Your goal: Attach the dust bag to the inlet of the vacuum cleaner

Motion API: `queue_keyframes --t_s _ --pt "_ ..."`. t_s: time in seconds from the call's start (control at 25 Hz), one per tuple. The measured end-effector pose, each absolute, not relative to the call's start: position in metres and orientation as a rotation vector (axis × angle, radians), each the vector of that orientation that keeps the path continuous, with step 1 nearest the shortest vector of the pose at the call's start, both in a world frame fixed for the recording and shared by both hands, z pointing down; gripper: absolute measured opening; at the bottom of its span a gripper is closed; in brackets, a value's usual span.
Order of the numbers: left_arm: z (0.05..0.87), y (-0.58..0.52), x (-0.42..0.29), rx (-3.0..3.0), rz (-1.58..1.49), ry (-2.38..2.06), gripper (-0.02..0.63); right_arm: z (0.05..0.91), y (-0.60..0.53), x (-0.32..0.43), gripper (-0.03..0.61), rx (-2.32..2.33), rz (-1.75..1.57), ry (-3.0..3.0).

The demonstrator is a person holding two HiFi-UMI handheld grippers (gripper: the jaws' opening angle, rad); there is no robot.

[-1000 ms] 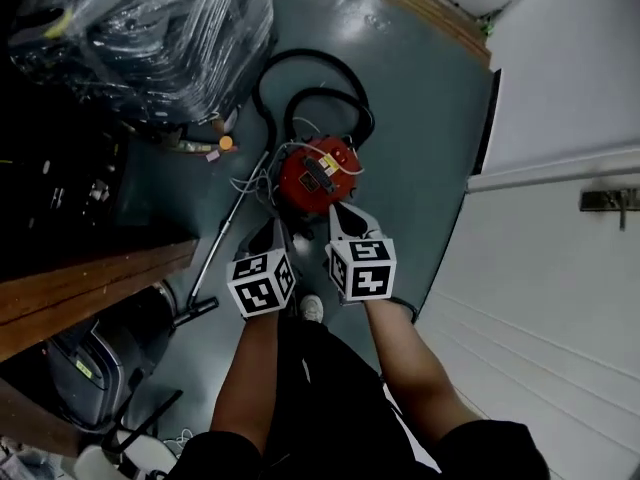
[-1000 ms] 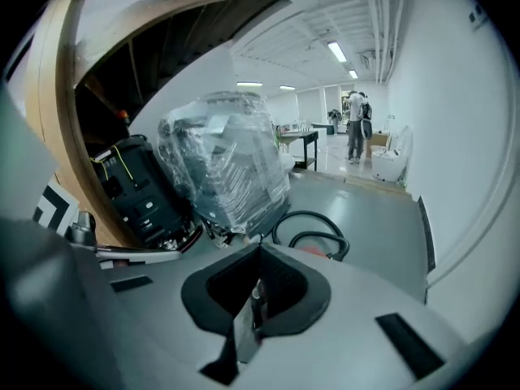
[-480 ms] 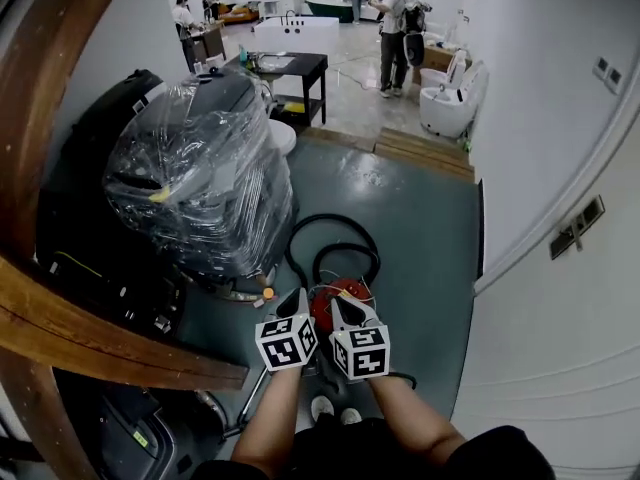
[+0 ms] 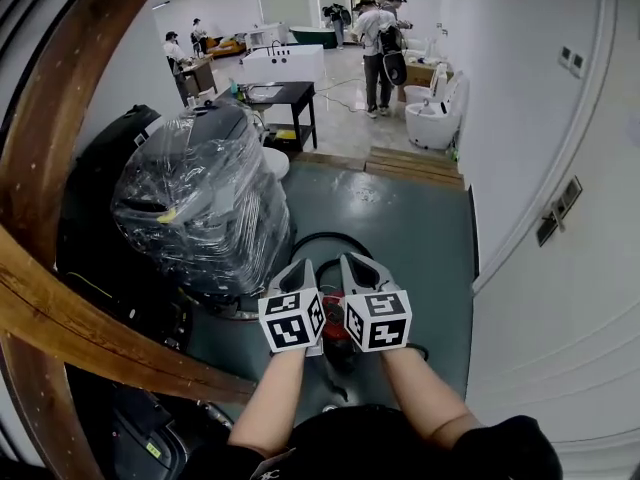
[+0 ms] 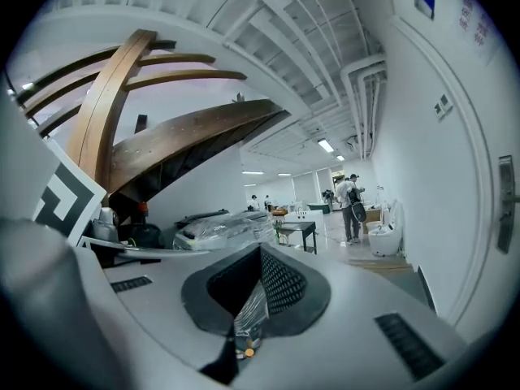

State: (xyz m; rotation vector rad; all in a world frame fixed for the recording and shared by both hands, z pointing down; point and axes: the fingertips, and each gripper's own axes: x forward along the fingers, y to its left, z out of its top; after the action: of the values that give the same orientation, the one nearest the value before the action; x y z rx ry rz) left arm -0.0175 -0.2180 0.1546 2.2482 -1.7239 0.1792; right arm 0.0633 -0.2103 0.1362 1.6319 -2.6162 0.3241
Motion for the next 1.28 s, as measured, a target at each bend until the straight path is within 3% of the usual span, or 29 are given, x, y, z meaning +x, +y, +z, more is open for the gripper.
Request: queue_keyframes --t_s 1.28 --pt "0.147 -0.241 0.005 2.323 0.194 -1.703 0.0 0.129 -0.223 0.083 -0.002 1.72 0.27 -2.555"
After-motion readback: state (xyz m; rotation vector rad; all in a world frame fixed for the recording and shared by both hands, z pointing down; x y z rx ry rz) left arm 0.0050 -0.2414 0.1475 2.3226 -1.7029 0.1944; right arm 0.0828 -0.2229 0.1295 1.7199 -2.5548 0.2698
